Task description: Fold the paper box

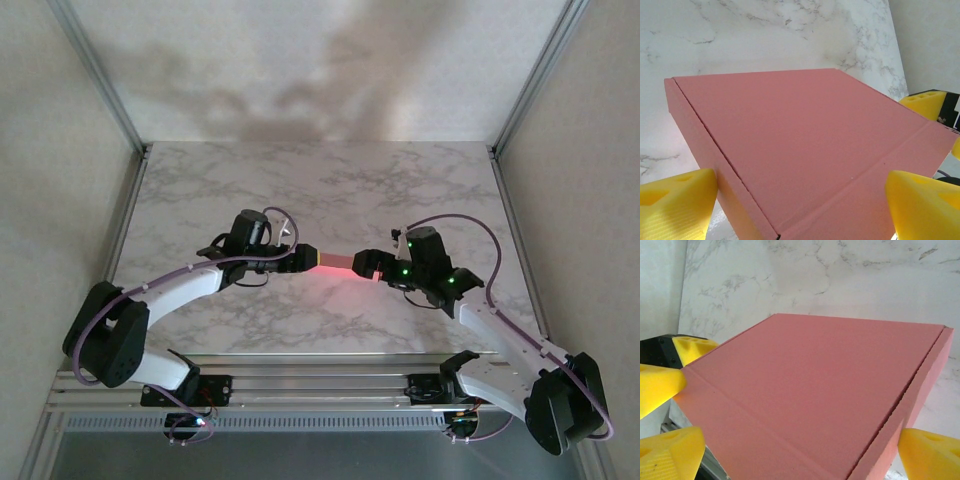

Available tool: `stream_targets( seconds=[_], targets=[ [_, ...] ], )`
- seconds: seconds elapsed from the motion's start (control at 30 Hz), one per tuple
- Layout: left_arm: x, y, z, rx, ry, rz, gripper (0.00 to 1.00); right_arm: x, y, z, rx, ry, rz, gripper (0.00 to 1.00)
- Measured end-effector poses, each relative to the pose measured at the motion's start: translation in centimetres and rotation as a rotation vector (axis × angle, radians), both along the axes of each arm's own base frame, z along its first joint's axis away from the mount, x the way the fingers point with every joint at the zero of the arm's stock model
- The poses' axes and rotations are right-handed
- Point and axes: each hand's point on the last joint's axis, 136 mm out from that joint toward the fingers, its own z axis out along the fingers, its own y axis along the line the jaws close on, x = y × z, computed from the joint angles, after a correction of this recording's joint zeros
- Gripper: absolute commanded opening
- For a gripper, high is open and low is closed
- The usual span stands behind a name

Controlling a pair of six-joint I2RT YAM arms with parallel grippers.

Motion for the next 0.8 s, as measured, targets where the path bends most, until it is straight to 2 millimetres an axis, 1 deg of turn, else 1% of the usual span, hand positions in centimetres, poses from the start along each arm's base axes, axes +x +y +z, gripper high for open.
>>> stream_targets(
  seconds=[0.3, 0.6, 0.8],
  targets=[
    [0.2, 0.1, 1.0, -0.021, 0.006, 0.019, 0.93, 0.6, 0.1, -0.4, -0.008, 0.053, -0.005, 0.99],
    [0.4, -0.1, 1.6, -0.056, 0.012, 0.027, 0.94, 0.7, 0.1, -1.7, -0.02, 0.1, -0.005, 0.99],
    [0.7, -0.1, 1.9, -0.074, 0.017, 0.036, 0.94, 0.8, 0.2, -1.5, -0.011, 0.107, -0.01, 0.99]
  ],
)
